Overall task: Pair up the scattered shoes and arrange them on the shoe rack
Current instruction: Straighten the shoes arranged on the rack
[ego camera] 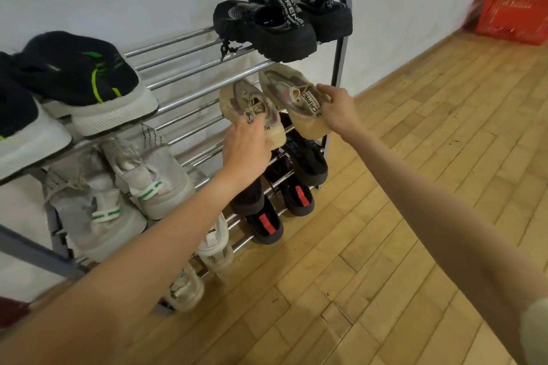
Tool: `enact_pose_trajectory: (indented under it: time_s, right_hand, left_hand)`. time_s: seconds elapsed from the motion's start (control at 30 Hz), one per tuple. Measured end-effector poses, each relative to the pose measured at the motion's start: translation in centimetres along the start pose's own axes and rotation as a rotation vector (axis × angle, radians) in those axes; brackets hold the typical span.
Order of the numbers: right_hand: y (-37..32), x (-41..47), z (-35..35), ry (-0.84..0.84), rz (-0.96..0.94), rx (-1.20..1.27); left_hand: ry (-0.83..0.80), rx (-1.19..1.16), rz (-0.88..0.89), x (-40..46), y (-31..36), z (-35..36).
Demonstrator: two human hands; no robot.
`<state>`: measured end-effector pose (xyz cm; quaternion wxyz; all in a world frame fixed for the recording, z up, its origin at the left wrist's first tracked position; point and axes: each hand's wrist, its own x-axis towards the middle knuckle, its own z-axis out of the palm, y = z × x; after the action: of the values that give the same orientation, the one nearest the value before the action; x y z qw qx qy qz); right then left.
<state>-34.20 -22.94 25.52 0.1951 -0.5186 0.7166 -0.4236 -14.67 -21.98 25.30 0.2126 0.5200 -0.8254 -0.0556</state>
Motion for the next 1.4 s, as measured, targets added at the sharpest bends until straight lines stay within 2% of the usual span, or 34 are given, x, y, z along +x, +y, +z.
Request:
enact_pose_trajectory:
  time_s: [0.1,0.3,0.5,0.57,0.77,0.87,0.97,1.07,1.23,1.4]
  right_hand:
    - [-0.4,2.9,0.4,0.000,-0.008,-0.023]
    - [0.6,4.5,0.6,0.011,-0.044,-0.093]
    - [4.1,0.0,1.1,0.047,-0.267,-0.409]
    - [4.9,-0.3,1.7,0.063,-0.305,-0.394]
    - [3.2,1.5,1.7,0.162,-0.332,-0.318]
    - [2.9,2.3,1.8,0.154,-0.295,-0.383]
    - [3.6,2.3,1.9,0.169,-0.266,-0.481]
    - [4.4,2.2,1.5,0.133,-0.291,-0.501]
    - [5.4,1.9,0.2,0.049,-0.310,-0.475]
    - [4.9,1.4,-0.4,-0.035,-0.272,-0.362]
  left_hand:
    - [-0.004,0.052,0.059,-0.1,-0.6,0.1]
    - [-0.029,0.069,0.062,0.6,-0.9,-0.3]
    - [-0.032,0.025,0.071,0.6,-1.3,0.2]
    - [-0.032,0.022,0.072,0.6,-1.4,0.3]
    - [-0.045,0.014,0.082,0.6,-1.7,0.5]
    - [-0.067,-0.006,0.086,0.6,-2.2,0.6]
    - [-0.081,-0.142,0.005,0.7,-2.4,0.4]
    - [-0.049,-0.227,0.014,1.2,-2.2,0.9]
    - [0.106,-0.302,0.016,2.0,0.9,2.6]
    - [0.128,-0.255,0.040,3.9,2.5,3.9]
